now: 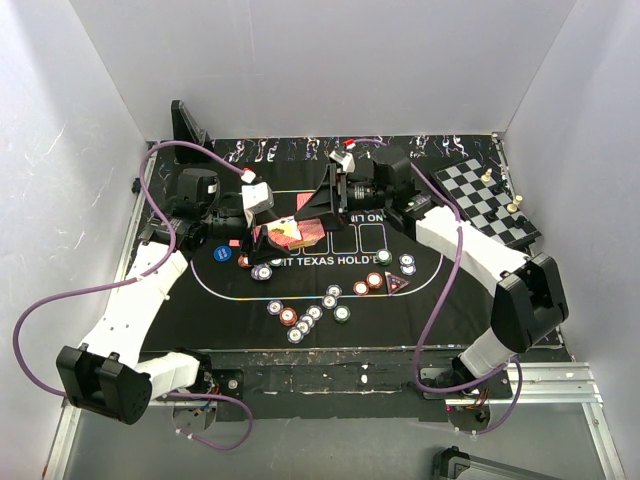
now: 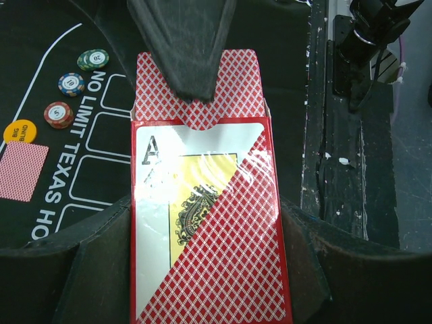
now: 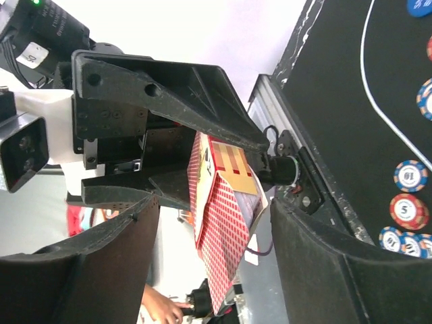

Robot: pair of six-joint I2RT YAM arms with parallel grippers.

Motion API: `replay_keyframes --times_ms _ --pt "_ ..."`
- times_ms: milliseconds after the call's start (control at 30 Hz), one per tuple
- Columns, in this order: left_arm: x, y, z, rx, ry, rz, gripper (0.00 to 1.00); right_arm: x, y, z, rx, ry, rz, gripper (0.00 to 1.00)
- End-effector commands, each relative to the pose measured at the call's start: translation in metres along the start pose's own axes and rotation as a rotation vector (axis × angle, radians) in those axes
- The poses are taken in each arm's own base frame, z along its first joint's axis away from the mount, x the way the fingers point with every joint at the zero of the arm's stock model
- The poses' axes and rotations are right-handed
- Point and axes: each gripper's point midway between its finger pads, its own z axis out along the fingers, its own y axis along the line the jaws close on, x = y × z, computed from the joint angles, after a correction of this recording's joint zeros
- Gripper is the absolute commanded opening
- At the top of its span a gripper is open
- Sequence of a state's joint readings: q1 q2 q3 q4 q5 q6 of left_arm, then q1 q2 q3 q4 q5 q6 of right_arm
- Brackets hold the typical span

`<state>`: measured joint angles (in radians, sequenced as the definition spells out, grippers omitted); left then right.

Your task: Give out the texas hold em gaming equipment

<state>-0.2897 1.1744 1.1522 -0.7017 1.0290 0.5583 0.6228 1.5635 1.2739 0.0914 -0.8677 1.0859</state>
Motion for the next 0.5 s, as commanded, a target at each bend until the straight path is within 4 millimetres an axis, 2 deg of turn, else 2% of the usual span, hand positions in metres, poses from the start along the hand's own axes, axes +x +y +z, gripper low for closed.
replay_keyframes --times_ms 0,267,400,467 --pt "-0.016 -0.002 -0.006 -0.004 -0.043 0.082 0.00 0.006 0.006 0.011 -0.076 0.031 0.021 0.69" --pt "-0.013 0.005 -0.003 -0.015 -0.029 0.121 0.00 0.012 0.005 0.020 -0.100 0.058 0.065 0.40" --pt "-0.009 0.011 -0.003 -0.032 -0.014 0.124 0.00 0.012 0.006 0.020 -0.108 0.059 0.085 0.15" --pt "-0.009 0.013 -0.002 -0.038 -0.009 0.135 0.00 0.013 0.006 0.020 -0.109 0.059 0.087 0.05"
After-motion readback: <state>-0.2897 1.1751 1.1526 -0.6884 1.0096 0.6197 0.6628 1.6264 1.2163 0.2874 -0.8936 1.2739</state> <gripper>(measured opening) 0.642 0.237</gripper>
